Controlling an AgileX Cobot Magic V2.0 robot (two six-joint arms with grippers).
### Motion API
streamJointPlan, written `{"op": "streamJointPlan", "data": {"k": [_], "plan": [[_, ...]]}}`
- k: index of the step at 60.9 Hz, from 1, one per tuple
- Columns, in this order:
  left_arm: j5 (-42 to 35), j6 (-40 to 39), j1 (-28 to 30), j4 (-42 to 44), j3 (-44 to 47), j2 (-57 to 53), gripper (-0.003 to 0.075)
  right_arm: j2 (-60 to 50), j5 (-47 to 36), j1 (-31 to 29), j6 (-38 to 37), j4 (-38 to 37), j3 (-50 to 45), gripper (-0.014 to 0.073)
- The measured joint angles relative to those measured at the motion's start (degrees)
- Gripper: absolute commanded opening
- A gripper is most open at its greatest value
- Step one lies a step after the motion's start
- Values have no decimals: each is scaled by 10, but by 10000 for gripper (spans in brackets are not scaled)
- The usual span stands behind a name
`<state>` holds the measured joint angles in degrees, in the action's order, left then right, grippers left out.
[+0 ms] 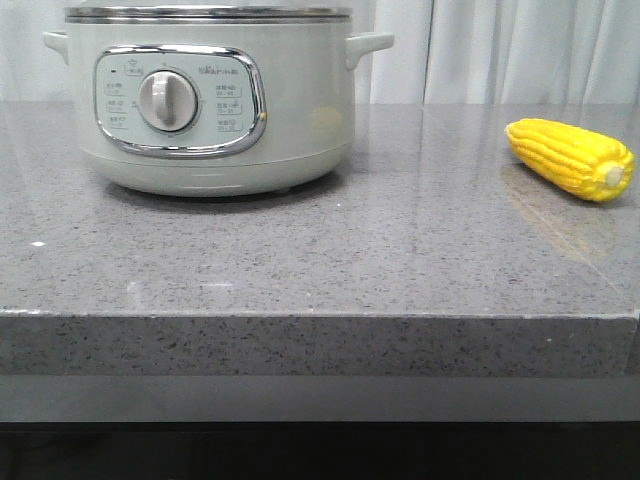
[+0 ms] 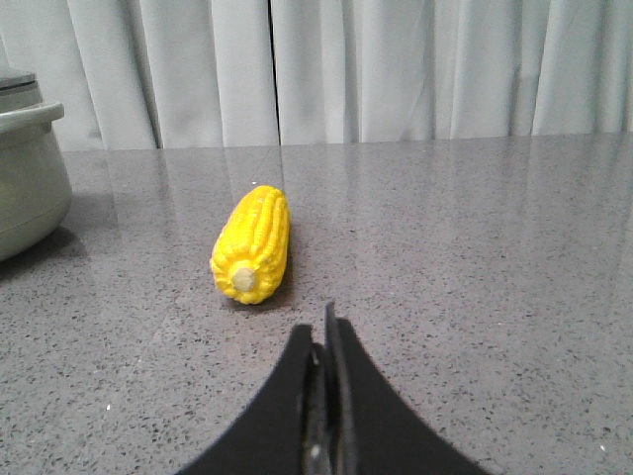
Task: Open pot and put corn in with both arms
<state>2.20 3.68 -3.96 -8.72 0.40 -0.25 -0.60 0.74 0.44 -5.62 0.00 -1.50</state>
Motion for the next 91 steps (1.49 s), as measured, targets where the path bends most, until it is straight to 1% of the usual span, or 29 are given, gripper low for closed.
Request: {"op": "streamJointPlan", "data": {"k": [53,64,72,78,85,91], "plan": [[0,0,0,0,0,0,-20,0,0,0,0,0,0,-67],[-14,0,0,0,-5,0,-20,0,2,0,0,3,0,-66],[0,0,0,0,-48,0,-20,0,26,0,0,6,28,-66],[24,0,0,0,-109,5,-20,0,54,0,0,7,75,-66],[74,0,0,0,-184,38,-20,3,100,0,0,7,148,-66],[123,0,0,0,-250,84,-20,31,146,0,0,7,209,-66]]}}
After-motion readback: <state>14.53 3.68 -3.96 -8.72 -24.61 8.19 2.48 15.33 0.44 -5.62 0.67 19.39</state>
